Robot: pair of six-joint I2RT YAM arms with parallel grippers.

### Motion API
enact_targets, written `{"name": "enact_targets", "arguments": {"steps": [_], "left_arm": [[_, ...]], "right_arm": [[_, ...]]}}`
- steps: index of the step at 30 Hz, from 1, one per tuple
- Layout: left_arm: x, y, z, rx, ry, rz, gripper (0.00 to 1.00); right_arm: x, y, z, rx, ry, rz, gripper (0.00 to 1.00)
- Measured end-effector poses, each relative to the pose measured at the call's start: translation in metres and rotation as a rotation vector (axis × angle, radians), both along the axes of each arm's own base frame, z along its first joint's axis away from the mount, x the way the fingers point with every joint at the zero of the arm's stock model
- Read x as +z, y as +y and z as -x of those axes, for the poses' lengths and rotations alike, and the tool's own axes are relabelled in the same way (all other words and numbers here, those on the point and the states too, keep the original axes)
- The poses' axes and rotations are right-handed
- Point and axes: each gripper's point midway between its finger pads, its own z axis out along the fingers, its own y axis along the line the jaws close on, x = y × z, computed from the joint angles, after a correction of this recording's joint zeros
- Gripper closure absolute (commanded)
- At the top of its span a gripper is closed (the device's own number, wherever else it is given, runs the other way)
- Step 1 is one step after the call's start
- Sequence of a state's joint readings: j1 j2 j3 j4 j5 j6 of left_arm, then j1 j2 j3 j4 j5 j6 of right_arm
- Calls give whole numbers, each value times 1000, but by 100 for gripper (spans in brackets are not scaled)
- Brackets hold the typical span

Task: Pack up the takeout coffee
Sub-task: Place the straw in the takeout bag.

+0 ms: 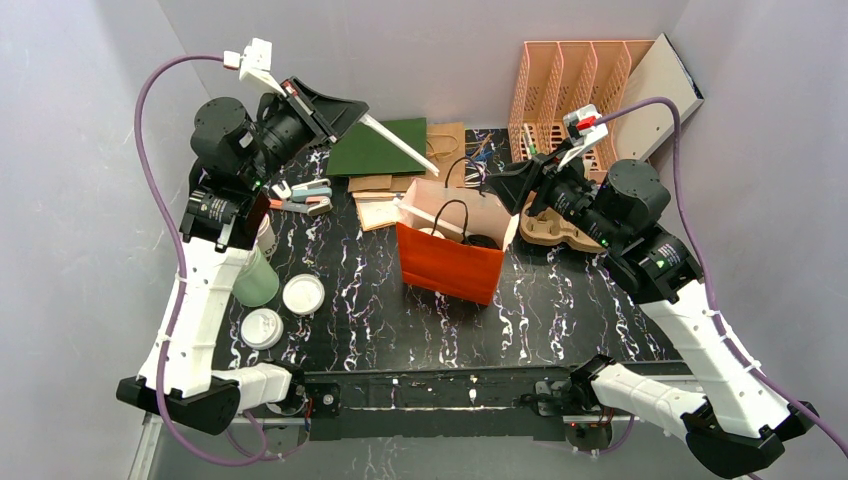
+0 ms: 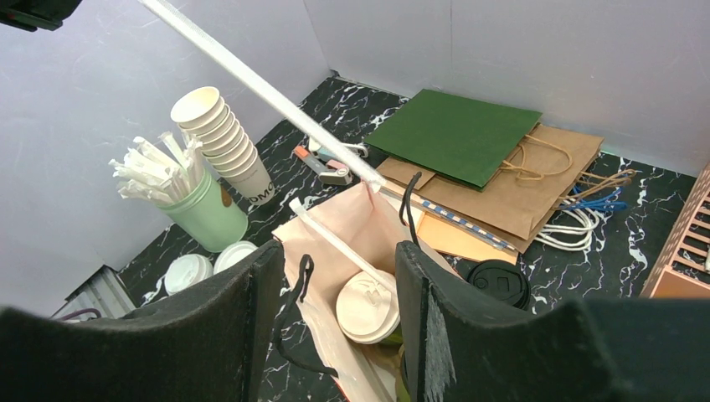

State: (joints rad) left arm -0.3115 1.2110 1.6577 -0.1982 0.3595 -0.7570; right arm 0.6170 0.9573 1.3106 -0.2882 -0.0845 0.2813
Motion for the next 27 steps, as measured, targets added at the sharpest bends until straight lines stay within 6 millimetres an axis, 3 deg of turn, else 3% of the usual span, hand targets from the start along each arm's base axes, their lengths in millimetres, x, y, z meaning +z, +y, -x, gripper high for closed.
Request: {"name": "enact_targets", "arguments": {"steps": [9,21,27], "left_arm": [[-15,-3,7,-34,35,-12,100],[-83,-8,-6,-24,176,-56,100],[-107,-24,-9,-15,187,-95,100]], "right_arm": [[0,0,0,0,-1,-1,40],[-11,-2,1,-8,17,11,39],[-11,-2,0,-11,17,11,40]]}}
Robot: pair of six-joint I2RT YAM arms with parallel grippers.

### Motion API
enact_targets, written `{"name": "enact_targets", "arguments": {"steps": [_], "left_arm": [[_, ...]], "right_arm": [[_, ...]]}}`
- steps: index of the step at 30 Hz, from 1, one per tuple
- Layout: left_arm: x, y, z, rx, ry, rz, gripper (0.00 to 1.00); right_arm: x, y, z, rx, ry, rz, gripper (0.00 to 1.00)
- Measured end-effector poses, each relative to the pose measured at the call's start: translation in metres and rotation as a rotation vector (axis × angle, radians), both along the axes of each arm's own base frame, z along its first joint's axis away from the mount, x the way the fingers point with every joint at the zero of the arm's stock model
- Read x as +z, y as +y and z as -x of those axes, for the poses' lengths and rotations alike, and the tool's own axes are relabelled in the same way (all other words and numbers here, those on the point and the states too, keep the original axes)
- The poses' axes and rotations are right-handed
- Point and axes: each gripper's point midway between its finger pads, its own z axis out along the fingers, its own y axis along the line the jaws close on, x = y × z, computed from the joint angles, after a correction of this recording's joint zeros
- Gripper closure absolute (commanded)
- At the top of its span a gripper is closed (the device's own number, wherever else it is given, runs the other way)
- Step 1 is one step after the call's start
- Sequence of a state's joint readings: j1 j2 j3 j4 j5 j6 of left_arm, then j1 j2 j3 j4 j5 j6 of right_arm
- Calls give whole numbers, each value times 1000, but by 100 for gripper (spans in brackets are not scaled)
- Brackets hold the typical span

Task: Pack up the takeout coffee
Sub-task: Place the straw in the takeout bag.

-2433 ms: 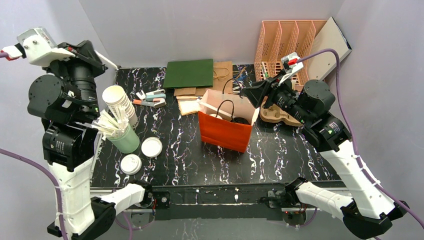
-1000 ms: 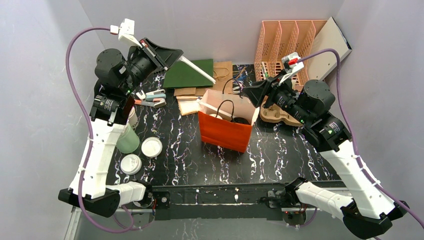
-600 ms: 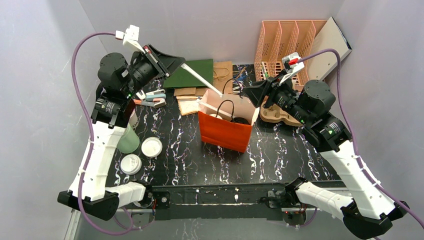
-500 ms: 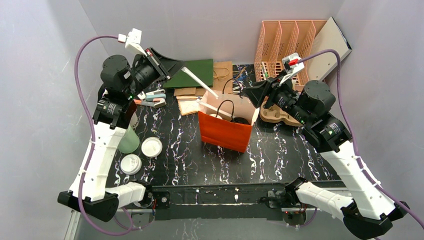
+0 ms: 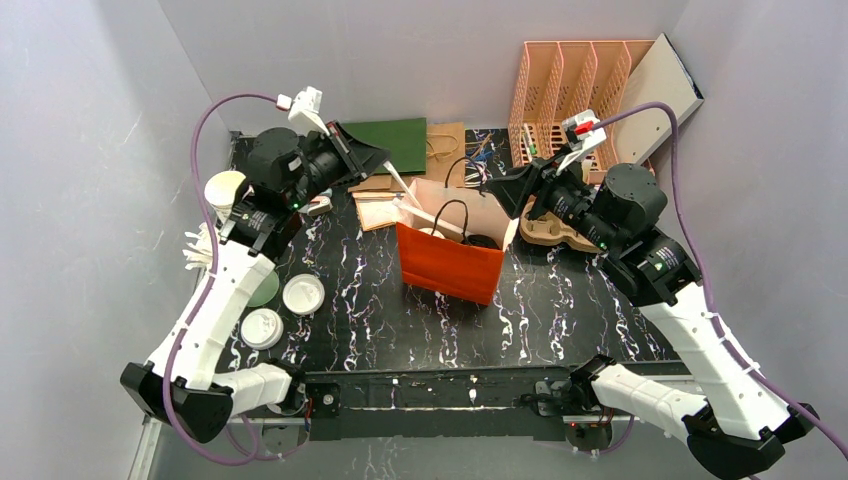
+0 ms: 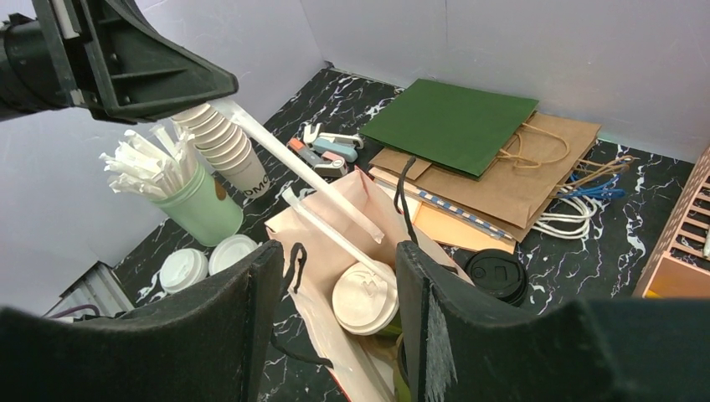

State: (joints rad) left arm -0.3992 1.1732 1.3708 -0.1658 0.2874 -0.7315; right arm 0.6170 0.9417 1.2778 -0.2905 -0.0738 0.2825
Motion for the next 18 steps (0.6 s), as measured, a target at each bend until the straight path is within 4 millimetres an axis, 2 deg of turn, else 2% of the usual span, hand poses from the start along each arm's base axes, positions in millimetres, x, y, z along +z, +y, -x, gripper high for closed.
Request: {"name": "enact_targets", "arguments": {"steps": [6,7,8,9,10,11,12,14,18], "left_arm": [[-9,-15,-2,4,-36,-9,100],[-9,-18,-2,3,-42,-6,97],[-8,-20,-3,2,-48,-3,81],[-8,-23,-4,0,-55,0,60],[-7,-26,-6,-2,-61,2,43],[-9,-28,-7,-2,-64,-4,31],[-11,-29,-8,3,-61,-8,25],[-18,-28,-10,19,-52,-36,19],[-35,-10,-15,107,-33,-146,19]], "right_arm": [[0,0,0,0,2,-2,40],[0,0,0,0,1,-2,39],[0,0,0,0,2,-2,39],[0,0,0,0,2,-2,39],[0,0,0,0,2,-2,39],[0,0,0,0,2,-3,38],[0,0,0,0,2,-3,38],[0,0,0,0,3,-3,36],[-6,1,-1,0,14,1,32]]}}
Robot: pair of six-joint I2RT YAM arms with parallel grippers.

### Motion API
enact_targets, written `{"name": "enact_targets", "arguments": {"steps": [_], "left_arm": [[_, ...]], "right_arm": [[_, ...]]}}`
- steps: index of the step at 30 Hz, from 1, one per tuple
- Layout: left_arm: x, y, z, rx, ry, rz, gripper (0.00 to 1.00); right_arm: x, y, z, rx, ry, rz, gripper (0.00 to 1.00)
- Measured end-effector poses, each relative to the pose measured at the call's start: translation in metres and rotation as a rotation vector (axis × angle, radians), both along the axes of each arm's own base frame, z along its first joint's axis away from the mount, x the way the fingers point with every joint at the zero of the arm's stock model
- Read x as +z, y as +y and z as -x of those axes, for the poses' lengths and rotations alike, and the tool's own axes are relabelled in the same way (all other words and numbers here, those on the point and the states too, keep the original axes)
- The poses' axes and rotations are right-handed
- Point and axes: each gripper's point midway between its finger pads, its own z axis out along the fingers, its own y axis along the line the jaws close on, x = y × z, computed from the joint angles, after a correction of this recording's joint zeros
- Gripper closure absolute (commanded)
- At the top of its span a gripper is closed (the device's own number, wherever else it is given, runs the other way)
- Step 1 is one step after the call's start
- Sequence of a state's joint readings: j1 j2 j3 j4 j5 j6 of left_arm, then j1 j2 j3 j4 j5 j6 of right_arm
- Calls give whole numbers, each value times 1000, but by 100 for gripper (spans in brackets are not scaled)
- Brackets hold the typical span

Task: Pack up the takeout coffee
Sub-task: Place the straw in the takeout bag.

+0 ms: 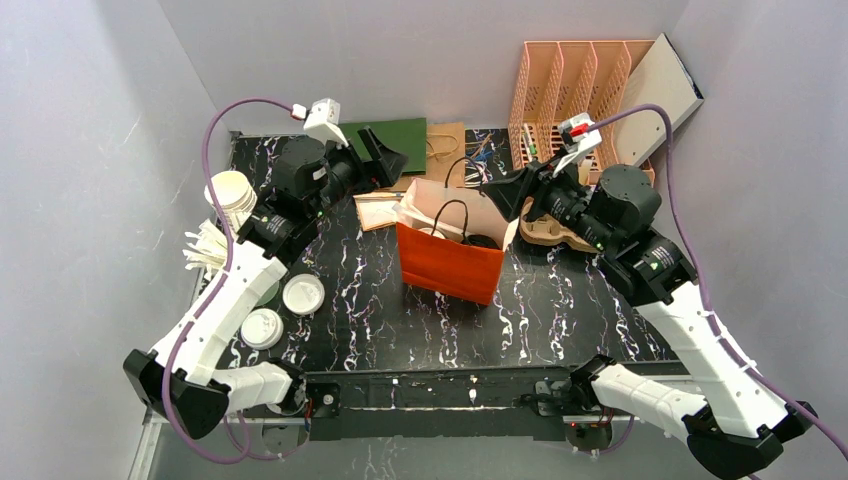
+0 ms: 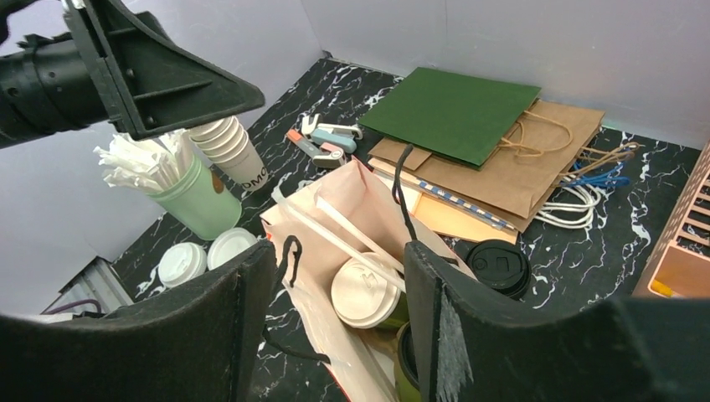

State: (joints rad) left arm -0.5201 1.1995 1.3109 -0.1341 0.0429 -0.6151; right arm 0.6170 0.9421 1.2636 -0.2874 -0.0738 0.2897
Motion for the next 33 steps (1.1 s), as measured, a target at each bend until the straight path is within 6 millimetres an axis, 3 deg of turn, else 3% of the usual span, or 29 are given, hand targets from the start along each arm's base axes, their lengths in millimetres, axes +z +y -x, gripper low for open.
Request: {"name": "enact_targets", "arguments": {"steps": [4,8,13,16,20,22,27,30,33], "left_arm": [[-9,29,2,105,-4,-115,19],[-3,60,11,204,-45,-185,19],[-11,88,24,295,-68,-230,19],[-36,97,24,331,-33,-274,17],[-94,108,20,376,66,-379,9],[-122,114,18,404,120,-432,5],[-166,125,6,466,237,-393,9],[-187,156,-11,536,315,-271,7],[-207,185,-25,605,380,-229,2]], "right_arm": [[-12,1,-2,-1,24,12,23],[-23,0,-5,-20,48,26,15],[-41,-28,-19,-194,80,86,13],[-51,-55,-23,-328,87,118,10],[-76,-89,-34,-520,108,190,2],[-90,-98,-41,-586,138,234,2],[-134,-106,-75,-661,306,293,2],[-158,-135,-93,-726,413,269,2],[-159,-176,-100,-825,442,178,2]]}}
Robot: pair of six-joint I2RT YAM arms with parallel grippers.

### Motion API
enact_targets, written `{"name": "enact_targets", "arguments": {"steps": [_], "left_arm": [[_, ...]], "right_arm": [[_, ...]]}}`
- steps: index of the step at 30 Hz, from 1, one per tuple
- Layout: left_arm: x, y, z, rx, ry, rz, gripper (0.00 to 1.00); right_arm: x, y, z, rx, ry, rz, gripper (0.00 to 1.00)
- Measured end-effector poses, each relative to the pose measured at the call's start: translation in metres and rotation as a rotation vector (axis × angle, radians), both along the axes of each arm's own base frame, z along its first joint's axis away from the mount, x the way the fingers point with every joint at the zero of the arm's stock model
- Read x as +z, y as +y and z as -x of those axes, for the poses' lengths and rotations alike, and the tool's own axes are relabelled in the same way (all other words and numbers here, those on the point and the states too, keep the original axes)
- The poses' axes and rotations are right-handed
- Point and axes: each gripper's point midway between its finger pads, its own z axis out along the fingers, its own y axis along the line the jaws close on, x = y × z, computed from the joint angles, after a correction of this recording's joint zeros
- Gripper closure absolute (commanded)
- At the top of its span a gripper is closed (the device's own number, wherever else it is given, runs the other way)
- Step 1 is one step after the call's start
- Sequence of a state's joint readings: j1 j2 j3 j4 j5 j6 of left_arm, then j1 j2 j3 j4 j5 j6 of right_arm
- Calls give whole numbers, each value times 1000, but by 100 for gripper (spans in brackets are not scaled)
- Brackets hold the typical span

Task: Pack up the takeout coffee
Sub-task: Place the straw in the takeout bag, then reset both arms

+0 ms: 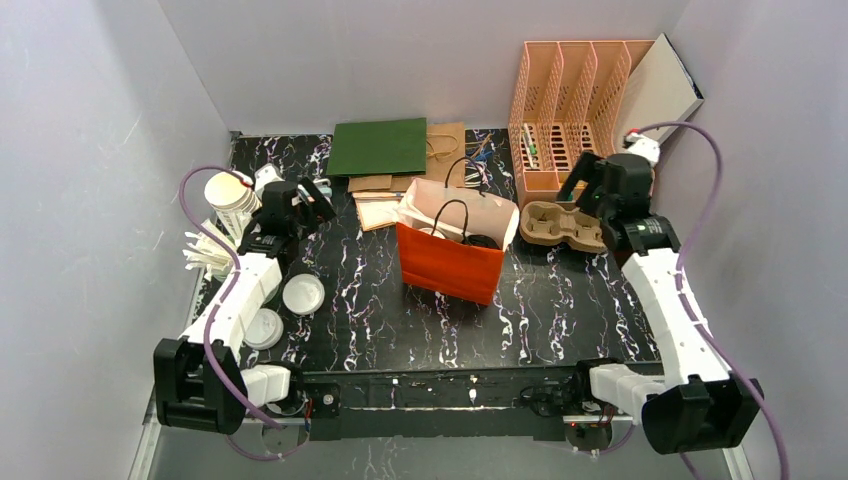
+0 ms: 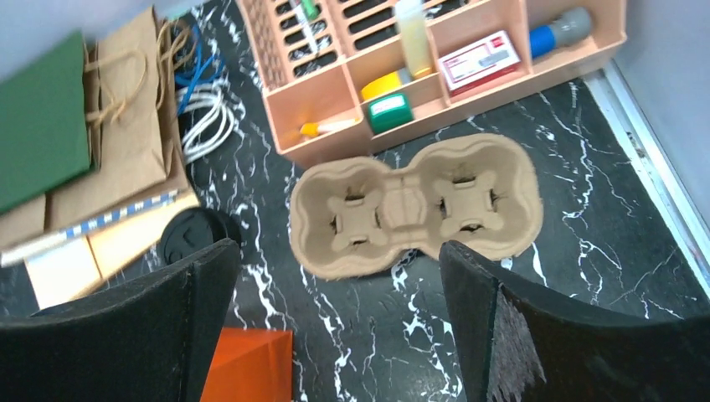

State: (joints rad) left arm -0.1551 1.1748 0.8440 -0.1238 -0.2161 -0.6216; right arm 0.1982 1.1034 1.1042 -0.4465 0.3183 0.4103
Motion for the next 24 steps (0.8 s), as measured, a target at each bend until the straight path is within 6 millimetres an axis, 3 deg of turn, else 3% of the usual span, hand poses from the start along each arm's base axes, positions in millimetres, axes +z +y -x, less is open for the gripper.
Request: {"name": "enact_targets", "arguments": {"steps": [4,6,9,13,16,20,24], "left_arm": [[-6,6,-9,13,-3,-18,2],[-3,7,-13,0,-28,-43,2],[-6,11,-17,-8,-64,-81,2],[-30,13,-10,-31,-99,-111,2],[-49,14,-9,-51,-105,-144,2],[-61,18,-18,-60,-148,-221,2],[-77,22,-14,-72,-167,-309,2]], "right_arm": [[-3,-25,-7,-74,-28,-106,2],[-16,-26,-15,-75,-22,-144,2],[-54,-21,-15,-36,9,-152,2],[-92,-18,-1,47,-18,-90,2],[-98,-21,2,106,-97,6,2],[-102,-26,-8,116,-183,78,2],[-132,-32,-13,112,-170,126,3]]}}
